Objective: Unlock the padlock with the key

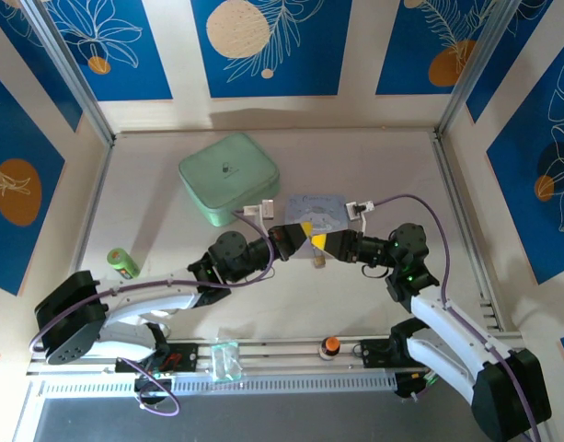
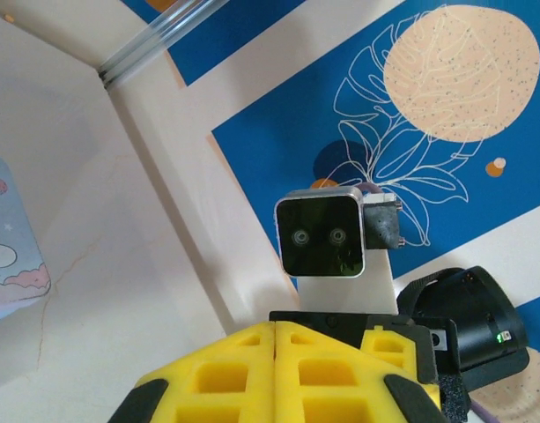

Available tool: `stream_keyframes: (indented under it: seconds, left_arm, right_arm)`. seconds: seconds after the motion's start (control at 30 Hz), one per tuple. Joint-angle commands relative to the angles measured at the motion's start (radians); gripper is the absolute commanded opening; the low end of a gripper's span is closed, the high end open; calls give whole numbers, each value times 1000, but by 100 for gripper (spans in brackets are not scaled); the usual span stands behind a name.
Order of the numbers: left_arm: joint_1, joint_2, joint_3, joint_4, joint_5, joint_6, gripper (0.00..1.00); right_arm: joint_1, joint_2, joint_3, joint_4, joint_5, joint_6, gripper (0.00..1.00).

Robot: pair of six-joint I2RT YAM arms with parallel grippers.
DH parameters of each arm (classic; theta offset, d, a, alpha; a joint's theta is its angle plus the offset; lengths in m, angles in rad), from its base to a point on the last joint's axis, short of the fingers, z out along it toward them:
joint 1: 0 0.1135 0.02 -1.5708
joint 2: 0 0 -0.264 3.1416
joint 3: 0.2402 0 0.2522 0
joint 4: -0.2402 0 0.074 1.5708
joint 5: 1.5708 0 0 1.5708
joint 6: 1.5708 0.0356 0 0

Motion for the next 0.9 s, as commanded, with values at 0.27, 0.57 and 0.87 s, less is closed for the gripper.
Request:
stream_keyframes:
  seconds: [0.27, 0.57, 0.87]
  left_arm:
    - [7, 16, -23, 89, -32, -49, 0]
    - [7, 23, -26, 84, -28, -48, 0]
    - [7, 32, -29, 86, -34, -58, 0]
  right_arm:
    - [20, 1, -38, 28, 85, 6, 15]
    - [25, 19, -34, 69, 102, 21, 12]
    - [58, 43, -27, 72, 109, 17, 8]
